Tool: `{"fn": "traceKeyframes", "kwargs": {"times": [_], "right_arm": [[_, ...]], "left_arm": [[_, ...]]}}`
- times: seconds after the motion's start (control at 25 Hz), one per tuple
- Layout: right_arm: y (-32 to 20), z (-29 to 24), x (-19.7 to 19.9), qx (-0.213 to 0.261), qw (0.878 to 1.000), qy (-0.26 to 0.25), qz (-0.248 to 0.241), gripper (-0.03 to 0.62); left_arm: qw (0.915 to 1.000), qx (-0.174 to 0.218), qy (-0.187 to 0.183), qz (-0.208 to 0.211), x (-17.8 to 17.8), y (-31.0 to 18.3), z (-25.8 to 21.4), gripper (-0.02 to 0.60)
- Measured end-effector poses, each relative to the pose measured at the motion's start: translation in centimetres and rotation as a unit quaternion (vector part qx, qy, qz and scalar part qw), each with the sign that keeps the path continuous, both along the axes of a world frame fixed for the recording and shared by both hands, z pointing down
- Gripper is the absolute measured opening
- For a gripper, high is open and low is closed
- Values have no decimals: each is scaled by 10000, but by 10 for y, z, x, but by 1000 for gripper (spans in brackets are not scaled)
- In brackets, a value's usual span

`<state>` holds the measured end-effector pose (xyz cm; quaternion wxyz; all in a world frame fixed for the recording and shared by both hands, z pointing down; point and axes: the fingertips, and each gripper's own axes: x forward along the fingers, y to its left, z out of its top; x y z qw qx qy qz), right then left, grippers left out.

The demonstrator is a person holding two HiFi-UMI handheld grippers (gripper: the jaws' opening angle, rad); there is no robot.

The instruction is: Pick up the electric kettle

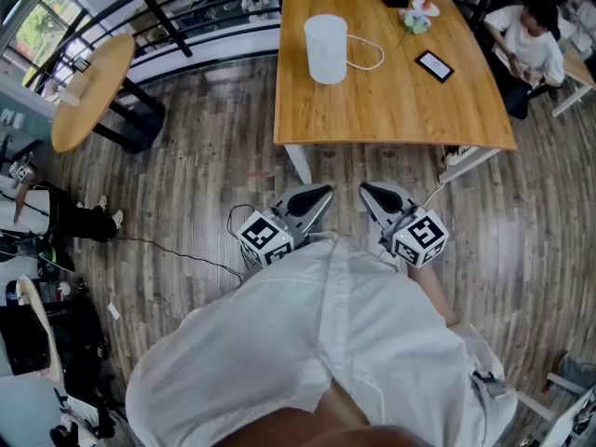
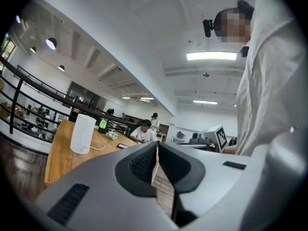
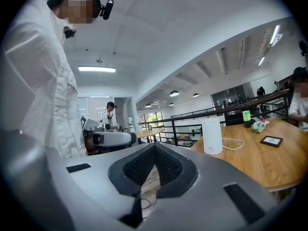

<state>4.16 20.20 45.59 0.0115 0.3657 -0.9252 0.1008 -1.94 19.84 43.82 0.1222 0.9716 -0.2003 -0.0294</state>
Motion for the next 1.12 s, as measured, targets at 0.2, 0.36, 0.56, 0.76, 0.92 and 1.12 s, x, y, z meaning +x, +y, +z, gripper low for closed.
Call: {"fn": "traceKeyframes", "kwargs": {"times": [0.2,0.36,0.56,0.76,0.92,1.12], "right_arm": [[-1,1,2,-9,10000,-16,-31,14],[3,1,0,6,10000,-37,-89,14],[3,0,0,17,9999,-44,-127,14],[4,-1,-2,45,9996,-203,-207,14],[5,-5,-2,103,9983,-514,-267,15],[3,-1,4,81,9986,-460,-258,15]], "left_arm": [[10000,-38,-25,-34,2,-1,1,16],[10000,-34,-70,-57,0,4,3,16],[9999,-27,-90,-107,0,5,3,17],[9999,-30,-109,-93,0,4,4,17],[9999,-62,-85,-104,1,2,4,17],[9998,-92,-113,-107,8,0,6,17]]}}
